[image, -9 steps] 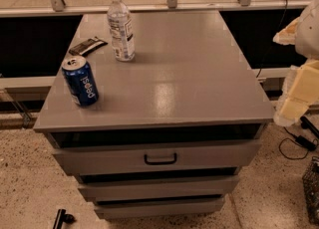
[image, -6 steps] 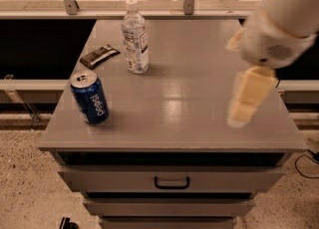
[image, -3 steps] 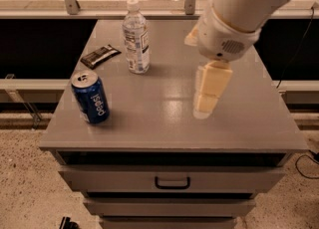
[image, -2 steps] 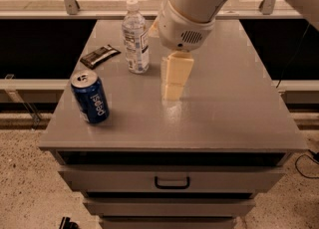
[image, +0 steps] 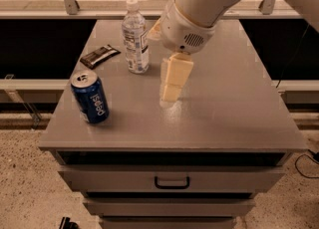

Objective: Knock pepsi can over

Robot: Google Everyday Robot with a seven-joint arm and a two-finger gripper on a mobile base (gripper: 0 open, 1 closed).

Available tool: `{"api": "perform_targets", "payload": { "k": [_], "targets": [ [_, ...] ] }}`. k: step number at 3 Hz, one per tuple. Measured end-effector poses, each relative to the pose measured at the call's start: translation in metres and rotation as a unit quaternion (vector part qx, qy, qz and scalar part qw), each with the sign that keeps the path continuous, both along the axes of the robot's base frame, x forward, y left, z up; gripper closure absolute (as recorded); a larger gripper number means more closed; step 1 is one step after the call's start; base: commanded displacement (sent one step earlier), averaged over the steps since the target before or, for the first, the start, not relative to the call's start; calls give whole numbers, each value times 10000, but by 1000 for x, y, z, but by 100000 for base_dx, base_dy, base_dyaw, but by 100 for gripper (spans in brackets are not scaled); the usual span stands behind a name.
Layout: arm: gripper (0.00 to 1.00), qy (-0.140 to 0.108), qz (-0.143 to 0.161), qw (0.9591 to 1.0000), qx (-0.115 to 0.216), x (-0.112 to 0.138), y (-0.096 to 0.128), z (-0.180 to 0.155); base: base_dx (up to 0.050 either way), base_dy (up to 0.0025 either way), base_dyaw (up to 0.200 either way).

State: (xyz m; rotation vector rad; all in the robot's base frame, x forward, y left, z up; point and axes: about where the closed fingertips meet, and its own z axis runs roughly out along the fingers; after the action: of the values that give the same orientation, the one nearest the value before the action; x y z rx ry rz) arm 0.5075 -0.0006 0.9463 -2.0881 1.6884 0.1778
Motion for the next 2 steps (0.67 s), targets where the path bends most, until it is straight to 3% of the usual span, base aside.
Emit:
{"api": "perform_targets", "payload": {
  "k": [1,2],
  "targets": [
    [0,330,187,9946,966,12,17,-19,0,0,0],
    [0,737,301,9722,2200,25,47,-31,0,0,0]
  ]
}}
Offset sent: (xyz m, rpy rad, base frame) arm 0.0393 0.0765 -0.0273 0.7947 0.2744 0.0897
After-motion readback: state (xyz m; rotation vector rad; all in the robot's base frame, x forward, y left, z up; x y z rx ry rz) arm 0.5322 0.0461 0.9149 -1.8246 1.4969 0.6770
